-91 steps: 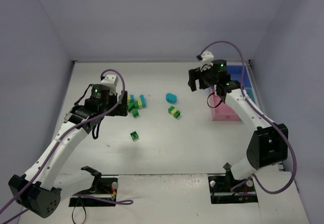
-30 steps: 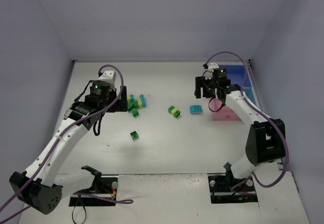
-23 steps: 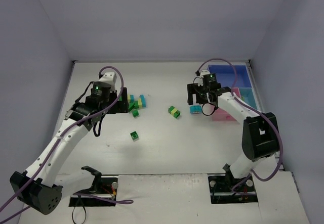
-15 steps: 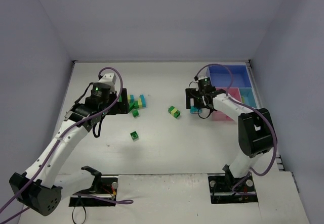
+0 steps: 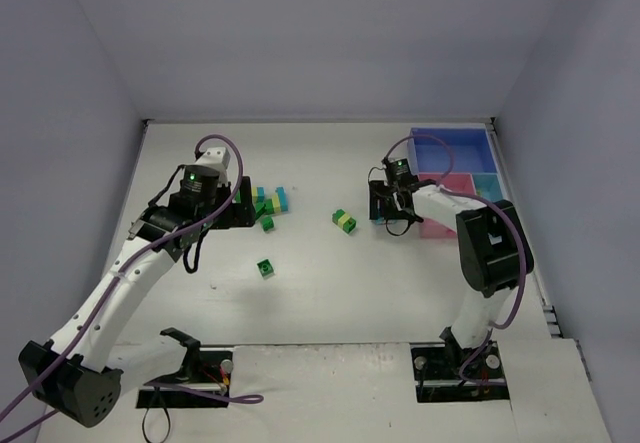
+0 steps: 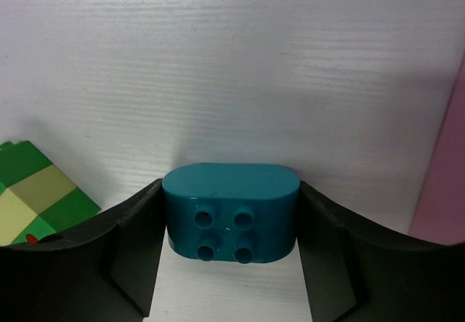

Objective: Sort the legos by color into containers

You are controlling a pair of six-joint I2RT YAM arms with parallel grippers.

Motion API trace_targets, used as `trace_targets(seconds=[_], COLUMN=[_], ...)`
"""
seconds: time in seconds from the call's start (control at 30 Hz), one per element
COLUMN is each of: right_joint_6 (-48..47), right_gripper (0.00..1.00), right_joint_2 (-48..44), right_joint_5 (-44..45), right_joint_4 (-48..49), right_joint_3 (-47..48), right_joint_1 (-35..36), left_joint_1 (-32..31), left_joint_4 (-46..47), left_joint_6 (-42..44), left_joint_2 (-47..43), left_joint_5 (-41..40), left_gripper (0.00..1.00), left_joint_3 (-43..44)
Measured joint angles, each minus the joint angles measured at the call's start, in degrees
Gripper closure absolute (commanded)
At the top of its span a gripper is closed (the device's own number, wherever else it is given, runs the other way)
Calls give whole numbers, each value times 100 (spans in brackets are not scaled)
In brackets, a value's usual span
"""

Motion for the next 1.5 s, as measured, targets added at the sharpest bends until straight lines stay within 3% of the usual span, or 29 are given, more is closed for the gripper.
trace_targets(seconds=[0.13, 0.37, 0.57, 0.73, 0.83, 0.93, 0.97, 1.07, 1.17, 1.37, 1.5], right_joint_6=[46, 35, 57, 203, 374, 533, 562, 621, 597, 249, -153], right_gripper=[87, 90, 84, 75, 62, 41, 29, 13, 5, 3, 3], right_joint_2=[9, -640, -1825, -1945, -1873, -1788, -1749, -1639, -1631, -1700, -1794], right_joint_5=[20, 367, 737, 1040, 1139, 1202, 1220, 1226, 1217, 1078, 643], right_joint_4=[50, -72, -98, -245, -369, -455, -492, -522, -540, -581, -566], right_joint_3=[4, 4, 42, 66, -31, -146, -157, -160, -149, -52, 229], right_joint_1=[0, -59, -704, -1349, -1539, -1652, -1681, -1718, -1720, -1311, -269], left_joint_1=[0, 0, 0, 0, 0, 0, 0, 0, 0, 0, 0], left_joint_4=[-2, -2, -2, -15, -20, -35, -44, -70, -131, -258, -343], left_joint_6=[-2, 0, 0, 2, 2, 9, 11, 24, 28, 57, 109], left_joint_2=[2, 0, 0, 2, 0, 0, 0, -2, -15, -144, -293], left_joint_5=[-2, 0, 4, 17, 20, 17, 17, 15, 13, -31, -151], left_gripper=[9, 9, 9, 9, 9, 9, 9, 9, 9, 9, 9], left_joint_3=[0, 2, 2, 4, 7, 7, 7, 7, 28, 173, 306])
